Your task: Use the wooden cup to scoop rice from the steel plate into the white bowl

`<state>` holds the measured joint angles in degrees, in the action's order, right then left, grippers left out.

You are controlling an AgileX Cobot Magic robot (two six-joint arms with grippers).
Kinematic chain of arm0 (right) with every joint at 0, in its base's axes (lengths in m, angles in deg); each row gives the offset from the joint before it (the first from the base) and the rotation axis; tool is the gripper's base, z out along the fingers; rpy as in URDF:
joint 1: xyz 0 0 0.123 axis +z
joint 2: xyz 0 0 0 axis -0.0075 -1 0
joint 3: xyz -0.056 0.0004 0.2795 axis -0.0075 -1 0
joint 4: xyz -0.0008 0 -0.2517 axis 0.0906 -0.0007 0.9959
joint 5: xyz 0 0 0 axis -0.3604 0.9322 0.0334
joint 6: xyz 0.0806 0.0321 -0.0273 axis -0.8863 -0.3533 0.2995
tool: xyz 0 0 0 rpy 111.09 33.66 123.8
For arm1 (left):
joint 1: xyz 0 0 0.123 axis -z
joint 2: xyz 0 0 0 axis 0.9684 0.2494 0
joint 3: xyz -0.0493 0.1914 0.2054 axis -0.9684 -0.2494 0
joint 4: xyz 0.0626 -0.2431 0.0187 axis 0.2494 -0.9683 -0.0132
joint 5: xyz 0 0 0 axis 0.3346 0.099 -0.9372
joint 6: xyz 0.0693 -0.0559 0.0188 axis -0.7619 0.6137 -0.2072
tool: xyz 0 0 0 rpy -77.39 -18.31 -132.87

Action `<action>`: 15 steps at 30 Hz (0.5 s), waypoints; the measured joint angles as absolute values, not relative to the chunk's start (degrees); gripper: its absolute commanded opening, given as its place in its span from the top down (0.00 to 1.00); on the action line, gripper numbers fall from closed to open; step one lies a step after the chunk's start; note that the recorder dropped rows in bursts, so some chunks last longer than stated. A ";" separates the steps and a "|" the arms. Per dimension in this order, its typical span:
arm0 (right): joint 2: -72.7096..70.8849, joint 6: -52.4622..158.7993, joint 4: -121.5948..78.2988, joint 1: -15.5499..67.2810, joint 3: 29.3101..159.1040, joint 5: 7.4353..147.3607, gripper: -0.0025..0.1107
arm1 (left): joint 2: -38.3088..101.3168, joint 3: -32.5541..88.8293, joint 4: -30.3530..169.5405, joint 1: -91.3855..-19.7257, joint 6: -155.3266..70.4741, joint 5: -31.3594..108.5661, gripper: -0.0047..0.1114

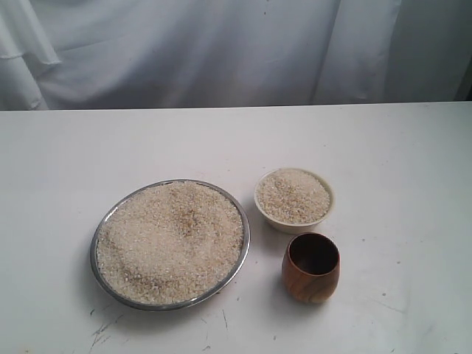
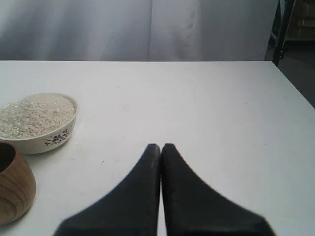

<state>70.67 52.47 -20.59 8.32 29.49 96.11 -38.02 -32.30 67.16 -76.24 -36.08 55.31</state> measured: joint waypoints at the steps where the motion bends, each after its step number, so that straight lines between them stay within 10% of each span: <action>1: 70.67 52.47 -20.59 8.32 29.49 96.11 0.98 | -38.02 -32.30 67.16 -76.24 -36.08 55.31 0.96; 15: 70.67 52.14 -20.59 8.32 29.49 96.11 0.98 | -38.02 -32.30 67.16 -76.24 -36.08 55.31 0.96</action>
<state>70.67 52.14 -20.59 8.32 29.49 96.11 -38.02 -32.30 67.16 -76.24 -36.08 55.31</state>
